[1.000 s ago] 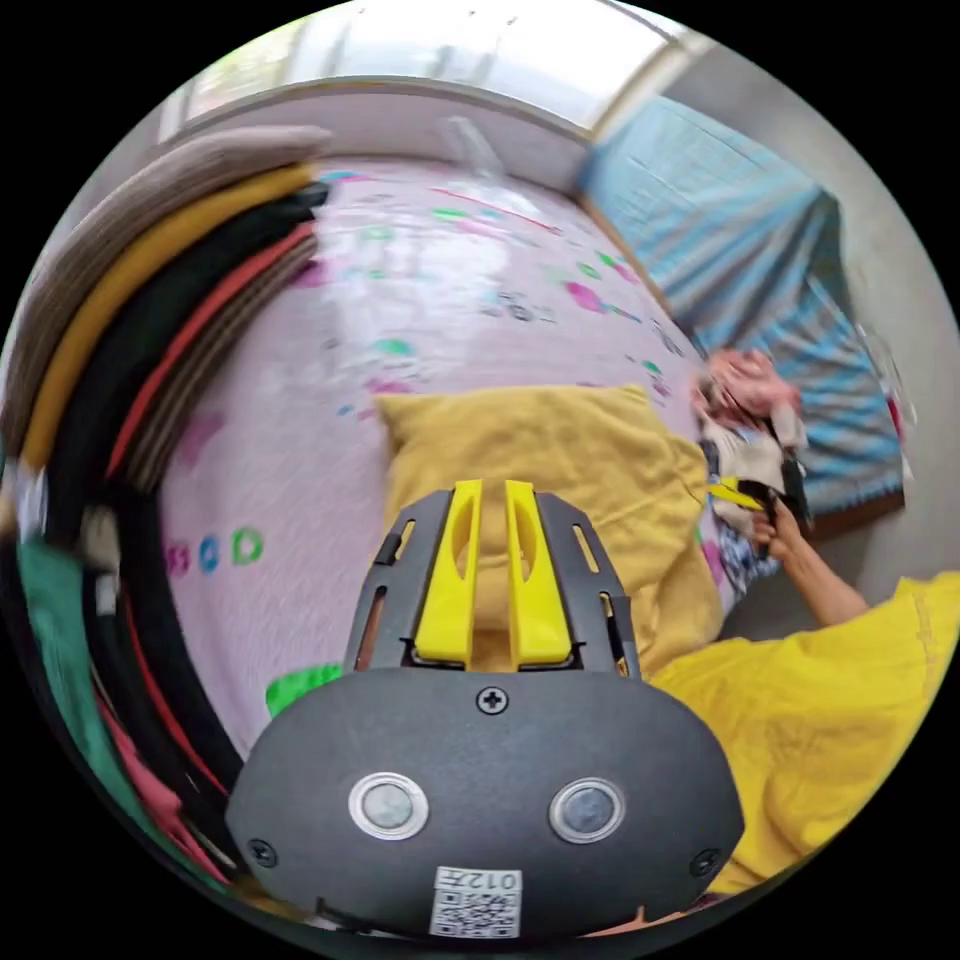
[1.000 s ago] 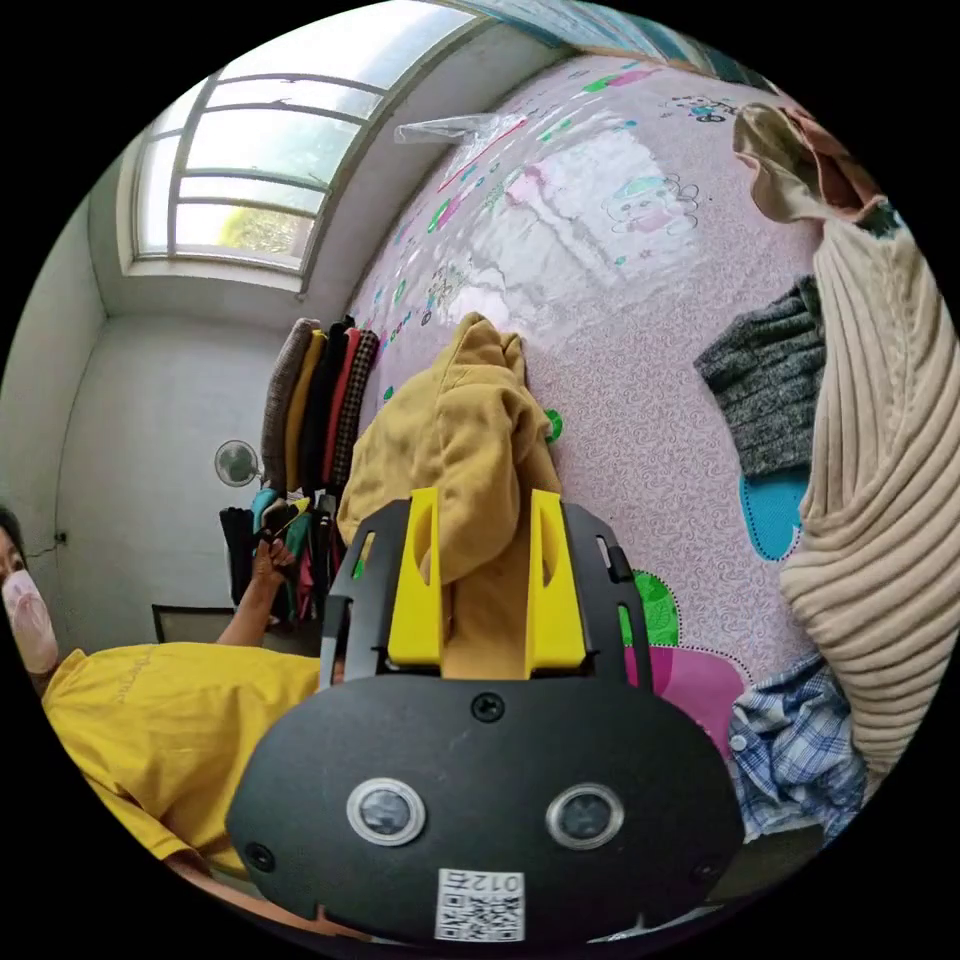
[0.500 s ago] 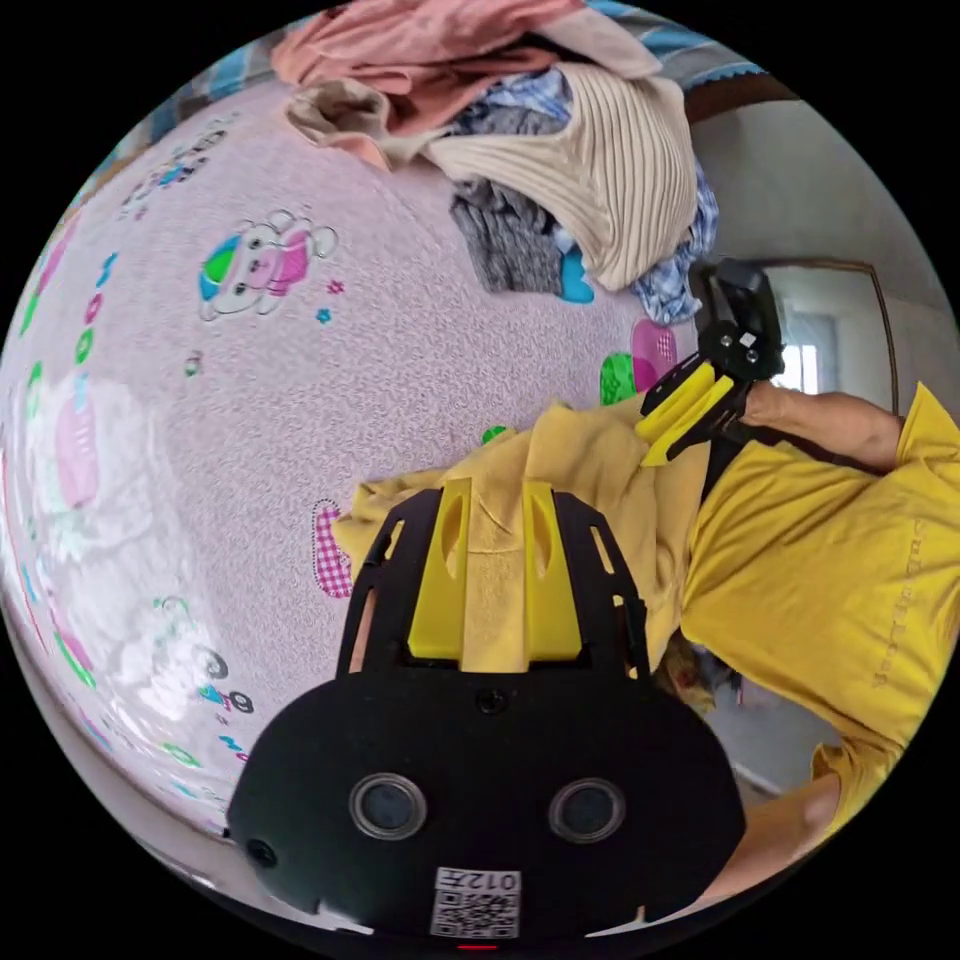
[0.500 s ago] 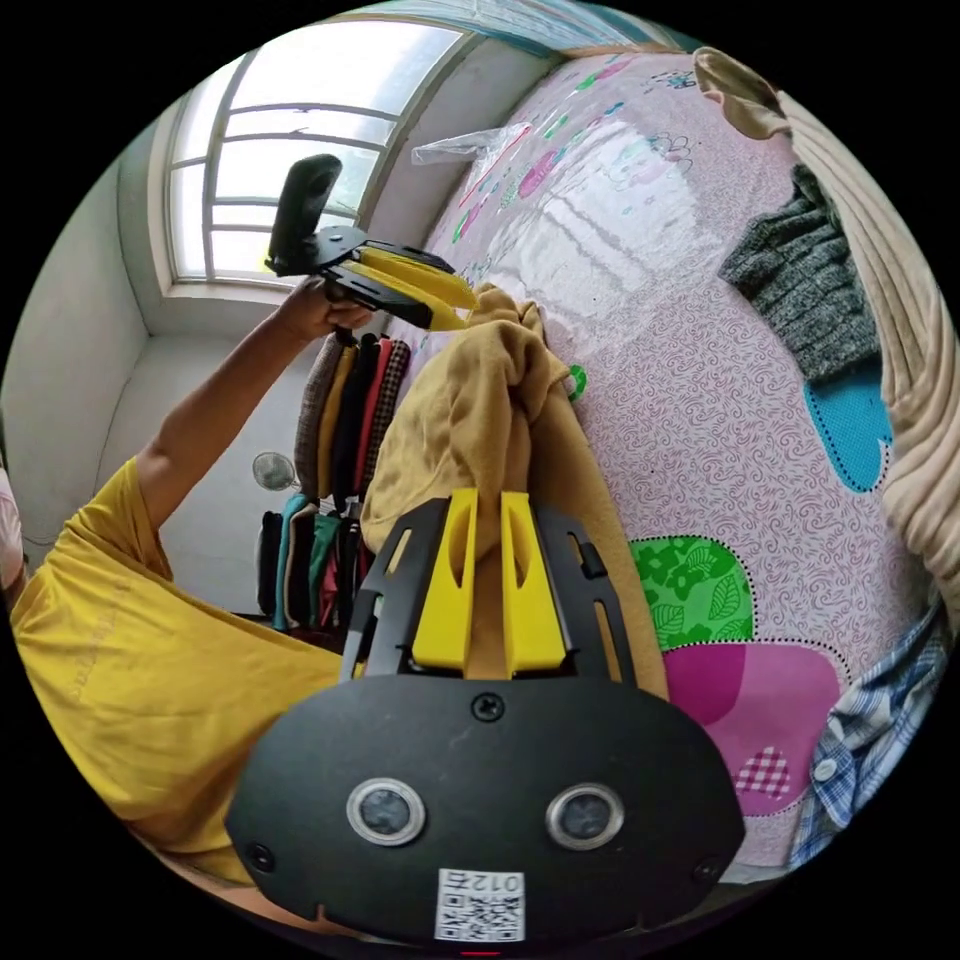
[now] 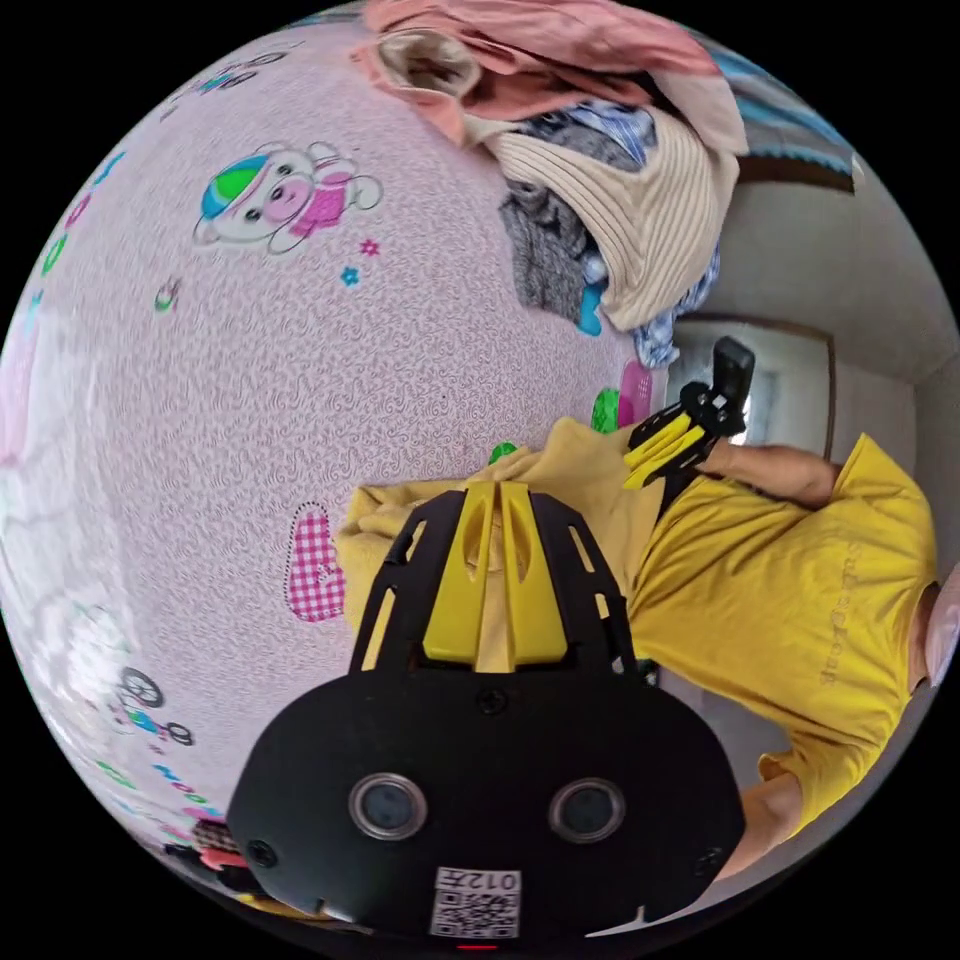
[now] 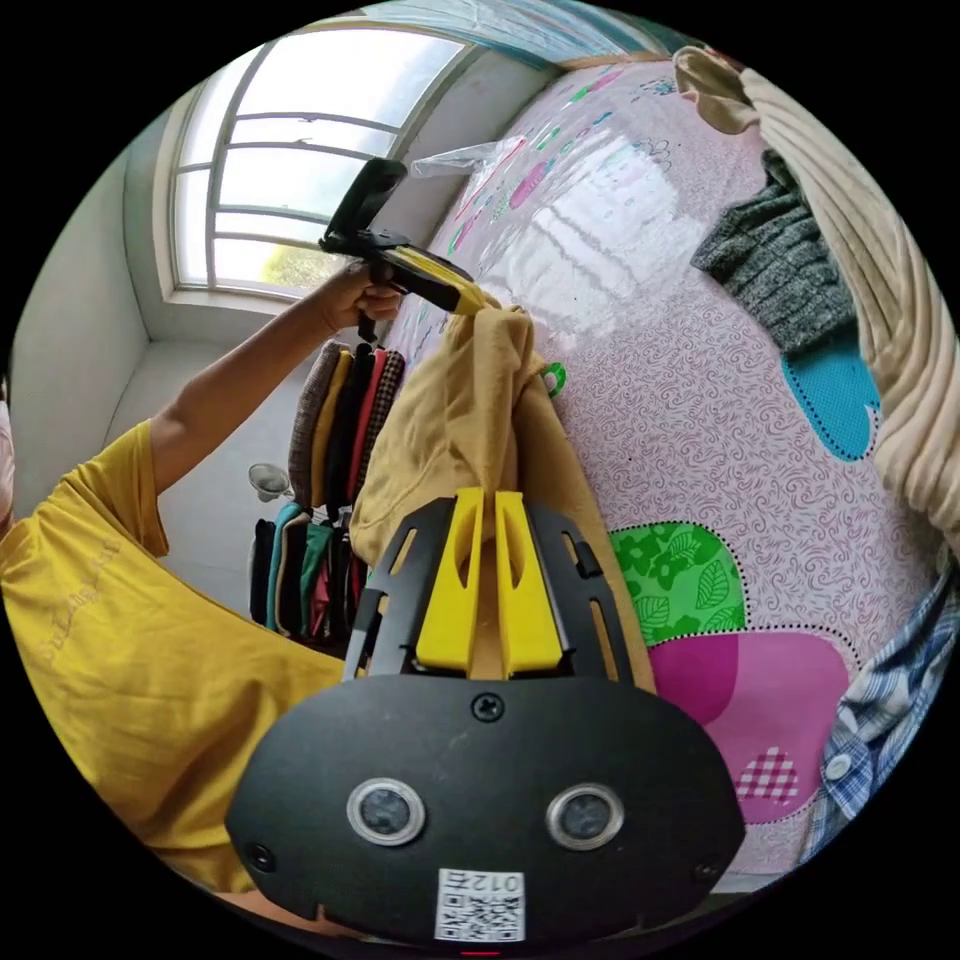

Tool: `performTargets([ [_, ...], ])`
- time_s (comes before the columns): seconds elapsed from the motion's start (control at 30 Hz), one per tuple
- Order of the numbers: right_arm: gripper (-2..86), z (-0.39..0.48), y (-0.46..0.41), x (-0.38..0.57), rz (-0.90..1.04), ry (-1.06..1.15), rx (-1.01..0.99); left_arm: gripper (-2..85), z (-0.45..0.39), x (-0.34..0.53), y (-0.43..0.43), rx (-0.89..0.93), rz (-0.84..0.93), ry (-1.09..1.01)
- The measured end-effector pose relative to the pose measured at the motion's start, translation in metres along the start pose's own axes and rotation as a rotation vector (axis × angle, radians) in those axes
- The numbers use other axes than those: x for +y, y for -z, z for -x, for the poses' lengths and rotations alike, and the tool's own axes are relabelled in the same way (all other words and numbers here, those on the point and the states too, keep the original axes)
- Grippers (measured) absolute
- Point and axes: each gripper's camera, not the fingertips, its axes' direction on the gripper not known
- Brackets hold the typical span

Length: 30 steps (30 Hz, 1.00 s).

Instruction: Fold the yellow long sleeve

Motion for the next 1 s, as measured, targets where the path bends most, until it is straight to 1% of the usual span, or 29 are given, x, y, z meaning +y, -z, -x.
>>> performTargets([
  [0.07, 3.5, -0.003, -0.005, 0.003, -0.017, -0.043, -0.015, 0.6, 0.018, 0.009, -0.003, 0.085, -0.061, 0.092],
  [0.13, 4.6, -0.001, -0.006, 0.002, -0.005, -0.055, -0.028, 1.2, 0.014, 0.009, -0.002, 0.111, -0.080, 0.069],
  [0.2, 6.3, 0.000, -0.003, -0.002, 0.016, -0.076, -0.046, 2.1, 0.005, 0.007, 0.007, 0.094, -0.073, 0.034],
  [0.3, 9.0, 0.011, 0.009, -0.015, -0.027, -0.084, -0.025, 3.7, -0.010, 0.003, 0.036, 0.044, -0.112, -0.013],
  [0.4, 10.6, 0.022, 0.004, -0.038, -0.055, -0.081, -0.029, 4.8, -0.016, -0.010, 0.045, 0.009, -0.066, -0.028],
  [0.47, 8.4, 0.032, -0.012, -0.057, -0.049, -0.089, -0.022, 3.8, -0.020, -0.025, 0.032, -0.003, 0.032, -0.031],
  [0.53, 4.8, 0.041, -0.027, -0.067, -0.018, -0.092, -0.034, 2.4, -0.025, -0.033, 0.022, -0.031, 0.091, -0.041],
  [0.6, 3.2, 0.051, -0.036, -0.066, -0.035, -0.111, 0.025, 1.4, -0.024, -0.036, 0.025, -0.131, 0.075, 0.019],
  [0.63, 2.7, 0.057, -0.041, -0.064, -0.048, -0.121, 0.036, 1.0, -0.018, -0.033, 0.036, -0.166, 0.018, 0.087],
  [0.67, 2.4, 0.061, -0.046, -0.059, -0.071, -0.146, 0.020, 0.8, -0.013, -0.027, 0.051, -0.117, -0.061, 0.129],
  [0.7, 2.2, 0.062, -0.049, -0.056, -0.077, -0.159, 0.009, 0.7, -0.011, -0.023, 0.059, -0.098, -0.099, 0.147],
  [0.73, 2.1, 0.065, -0.057, -0.053, -0.072, -0.181, -0.017, 0.7, -0.012, -0.014, 0.074, -0.088, -0.144, 0.163],
  [0.8, 1.8, 0.072, -0.061, -0.049, -0.099, -0.218, -0.015, 0.6, -0.027, 0.011, 0.104, -0.082, -0.224, 0.123],
  [0.87, 1.4, 0.088, -0.058, -0.048, -0.152, -0.232, 0.056, 0.5, -0.054, 0.075, 0.154, -0.082, -0.357, 0.125],
  [0.9, 1.2, 0.094, -0.056, -0.049, -0.165, -0.230, 0.088, 0.5, -0.062, 0.097, 0.166, -0.090, -0.397, 0.132],
  [0.97, 0.9, 0.134, -0.055, -0.058, -0.205, -0.123, 0.167, 0.5, -0.095, 0.208, 0.199, -0.126, -0.552, 0.201],
  [1.0, 0.9, 0.147, -0.057, -0.062, -0.207, -0.080, 0.172, 0.5, -0.104, 0.238, 0.203, -0.136, -0.589, 0.227],
])
